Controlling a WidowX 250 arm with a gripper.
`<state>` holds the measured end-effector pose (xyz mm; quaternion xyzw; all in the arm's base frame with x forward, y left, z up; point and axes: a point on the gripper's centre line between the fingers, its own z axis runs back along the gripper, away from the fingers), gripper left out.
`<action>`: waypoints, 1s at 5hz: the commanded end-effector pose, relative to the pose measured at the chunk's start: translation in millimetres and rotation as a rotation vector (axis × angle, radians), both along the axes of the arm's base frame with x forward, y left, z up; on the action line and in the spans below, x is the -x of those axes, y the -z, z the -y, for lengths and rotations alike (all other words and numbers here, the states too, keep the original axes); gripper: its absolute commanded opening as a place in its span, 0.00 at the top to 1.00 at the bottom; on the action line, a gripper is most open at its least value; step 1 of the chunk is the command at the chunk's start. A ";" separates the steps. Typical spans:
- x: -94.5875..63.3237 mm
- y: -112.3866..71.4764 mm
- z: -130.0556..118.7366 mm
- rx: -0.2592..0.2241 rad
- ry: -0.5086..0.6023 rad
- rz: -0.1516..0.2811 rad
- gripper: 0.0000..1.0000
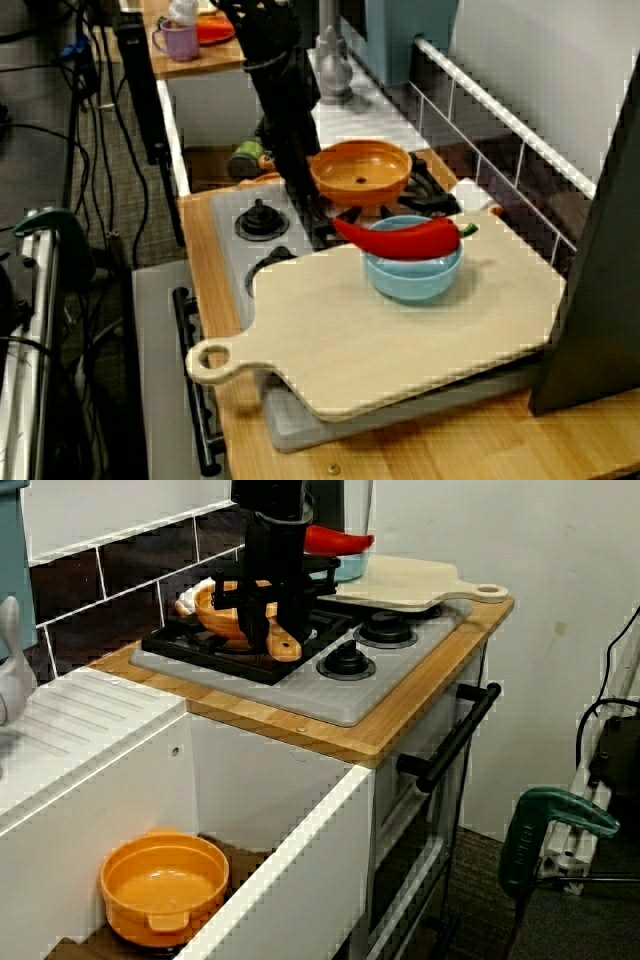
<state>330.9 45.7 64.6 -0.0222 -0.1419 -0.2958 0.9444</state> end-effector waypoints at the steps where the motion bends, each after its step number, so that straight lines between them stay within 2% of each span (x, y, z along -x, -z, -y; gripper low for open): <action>1: -8.3 -29.3 -7.4 0.009 -0.026 0.030 1.00; 3: -17.7 -58.3 -13.7 0.059 -0.041 0.031 1.00; 5: -25.9 -74.9 -9.8 0.077 -0.046 0.039 1.00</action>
